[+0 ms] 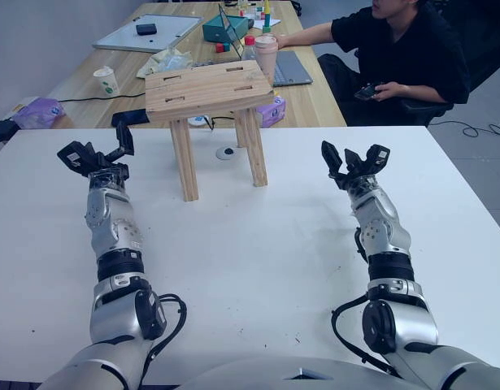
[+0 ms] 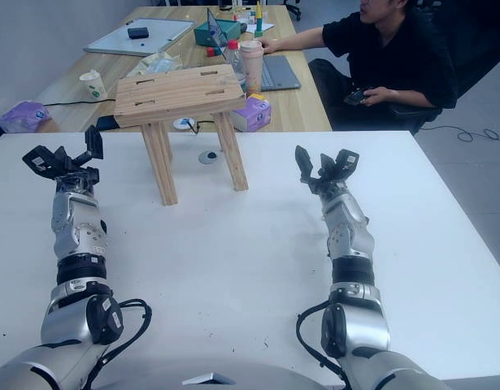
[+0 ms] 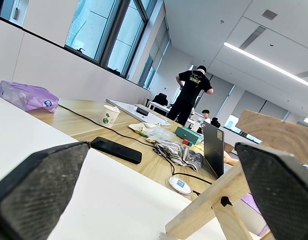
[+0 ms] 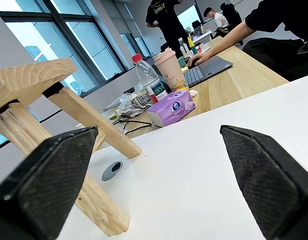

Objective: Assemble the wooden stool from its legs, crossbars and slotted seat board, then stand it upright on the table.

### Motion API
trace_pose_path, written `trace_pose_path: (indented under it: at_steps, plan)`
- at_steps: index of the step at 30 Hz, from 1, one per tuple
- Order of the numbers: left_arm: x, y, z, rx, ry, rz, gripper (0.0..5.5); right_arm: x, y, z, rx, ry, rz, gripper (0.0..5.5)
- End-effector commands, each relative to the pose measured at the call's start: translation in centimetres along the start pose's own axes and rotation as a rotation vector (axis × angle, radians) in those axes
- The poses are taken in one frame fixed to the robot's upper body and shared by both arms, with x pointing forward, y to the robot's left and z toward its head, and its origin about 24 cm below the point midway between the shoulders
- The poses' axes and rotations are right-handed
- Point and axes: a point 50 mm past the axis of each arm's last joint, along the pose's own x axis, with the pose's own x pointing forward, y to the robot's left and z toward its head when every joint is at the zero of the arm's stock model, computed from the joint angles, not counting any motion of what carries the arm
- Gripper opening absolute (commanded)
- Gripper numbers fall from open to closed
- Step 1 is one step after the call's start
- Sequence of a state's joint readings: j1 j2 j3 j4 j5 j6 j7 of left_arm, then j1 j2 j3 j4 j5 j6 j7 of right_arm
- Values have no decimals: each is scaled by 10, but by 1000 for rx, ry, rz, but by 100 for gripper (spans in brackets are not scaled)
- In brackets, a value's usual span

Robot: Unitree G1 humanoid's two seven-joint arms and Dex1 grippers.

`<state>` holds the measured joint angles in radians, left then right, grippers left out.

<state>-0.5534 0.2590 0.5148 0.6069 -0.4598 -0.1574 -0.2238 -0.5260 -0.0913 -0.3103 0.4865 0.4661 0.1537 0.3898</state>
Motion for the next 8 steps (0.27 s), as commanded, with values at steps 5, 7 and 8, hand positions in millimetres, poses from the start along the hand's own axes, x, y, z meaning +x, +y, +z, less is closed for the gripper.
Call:
trace_pose_path:
  at_steps: [5, 7, 8]
  plan:
    - [4, -8, 2, 12, -9, -19, 537, -1, -3, -1, -16, 2, -9, 453]
    - [4, -9, 2, 14, -9, -23, 537, -2, -3, 0, -17, -1, -10, 453]
    - [5, -10, 2, 22, -9, -26, 537, -2, -3, 0, -21, -5, -10, 453]
